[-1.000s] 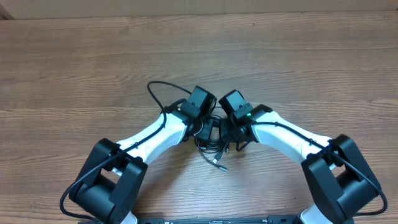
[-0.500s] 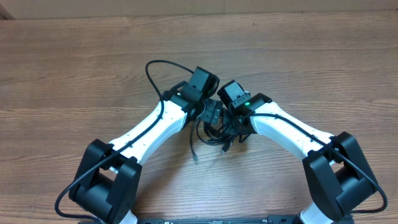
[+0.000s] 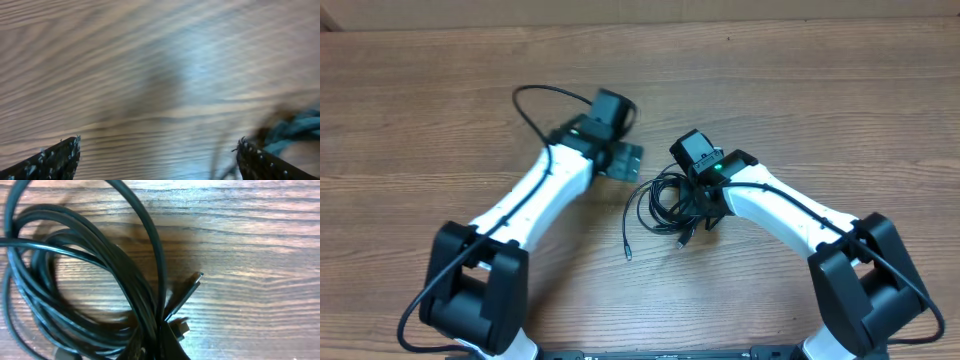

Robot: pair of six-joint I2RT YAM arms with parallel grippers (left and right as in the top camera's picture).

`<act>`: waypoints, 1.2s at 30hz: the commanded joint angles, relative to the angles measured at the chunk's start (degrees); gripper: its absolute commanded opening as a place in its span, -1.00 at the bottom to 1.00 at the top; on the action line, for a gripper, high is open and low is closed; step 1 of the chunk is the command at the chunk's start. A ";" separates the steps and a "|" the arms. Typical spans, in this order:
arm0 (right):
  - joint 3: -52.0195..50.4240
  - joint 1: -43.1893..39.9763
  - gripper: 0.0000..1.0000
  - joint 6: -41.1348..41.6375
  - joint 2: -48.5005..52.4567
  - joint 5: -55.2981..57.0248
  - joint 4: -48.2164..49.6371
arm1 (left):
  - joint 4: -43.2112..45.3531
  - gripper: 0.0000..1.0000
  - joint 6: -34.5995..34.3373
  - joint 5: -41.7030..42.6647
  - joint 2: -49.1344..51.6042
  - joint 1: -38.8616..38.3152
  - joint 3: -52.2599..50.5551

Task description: Untangle cables

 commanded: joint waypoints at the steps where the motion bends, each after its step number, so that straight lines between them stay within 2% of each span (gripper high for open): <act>1: 3.10 -0.48 -0.92 -0.24 -6.71 2.27 -0.96 | -1.40 0.99 0.81 2.82 -0.68 3.21 1.40; 6: 7.80 -0.48 -0.92 -1.84 -14.60 2.80 -2.80 | -3.45 0.99 3.54 9.49 -0.68 4.55 1.40; 12: 13.44 -0.42 -0.92 -6.12 -24.02 2.64 -3.06 | -5.70 0.99 13.60 24.33 -0.68 2.78 1.40; 18: 16.90 -0.42 -0.93 -7.61 -34.01 2.64 -3.91 | -5.68 0.99 18.23 38.27 -0.70 2.21 1.42; 26: 16.90 -0.42 -0.92 -7.78 -38.03 2.64 -6.73 | -5.03 0.98 25.11 52.57 -0.70 2.21 1.44; 28: 16.87 -0.42 -0.92 -8.81 -38.03 2.62 -8.85 | -3.63 0.99 27.85 59.08 -0.81 2.36 1.64; 36: 16.87 -0.44 -0.92 -12.52 -38.03 2.75 -11.08 | -0.07 0.99 29.75 61.81 -3.30 2.64 3.54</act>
